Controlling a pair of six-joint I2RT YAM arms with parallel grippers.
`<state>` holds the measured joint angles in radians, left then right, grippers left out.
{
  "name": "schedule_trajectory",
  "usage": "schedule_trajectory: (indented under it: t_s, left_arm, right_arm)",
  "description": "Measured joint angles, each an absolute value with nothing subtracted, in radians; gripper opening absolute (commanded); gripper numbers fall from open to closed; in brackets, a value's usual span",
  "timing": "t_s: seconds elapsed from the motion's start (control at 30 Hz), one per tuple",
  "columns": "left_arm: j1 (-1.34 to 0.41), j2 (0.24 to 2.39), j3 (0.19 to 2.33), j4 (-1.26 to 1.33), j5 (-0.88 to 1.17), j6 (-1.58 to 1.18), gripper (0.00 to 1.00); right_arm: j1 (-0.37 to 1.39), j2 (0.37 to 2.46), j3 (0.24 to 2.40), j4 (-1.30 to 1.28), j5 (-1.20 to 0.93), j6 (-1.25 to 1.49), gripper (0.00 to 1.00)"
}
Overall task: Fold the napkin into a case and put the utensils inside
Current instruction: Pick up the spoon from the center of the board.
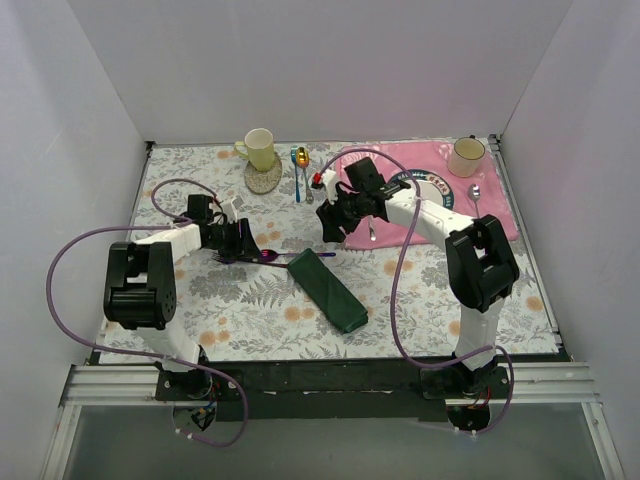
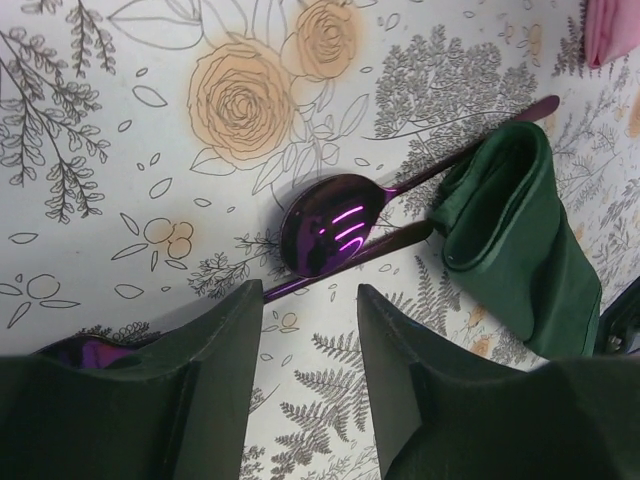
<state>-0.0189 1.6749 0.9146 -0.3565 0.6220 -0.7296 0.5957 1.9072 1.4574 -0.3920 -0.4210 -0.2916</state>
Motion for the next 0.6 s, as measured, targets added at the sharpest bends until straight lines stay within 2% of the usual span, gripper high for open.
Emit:
schedule_trajectory:
  t_s: [0.4,0.53,0.6]
  left_arm:
    - [0.03,1.76,0.874,-0.222,0.72,-0.873,0.31]
    - [0.064,1.811,0.877,-0.19,0.799,-0.925,0.18]
    - [0.07,1.833,0.883,-0.178,0.814,-0.944,0.16]
  right_arm:
    - [0.568,1.906,1.457,-0.392,-0.429,-0.29,0.68]
    - [0.557,1.906,1.457,-0.392,-0.436,-0.287,0.7]
    - [0.551,1.906,1.457,-0.392,-0.441,-0.287,0.7]
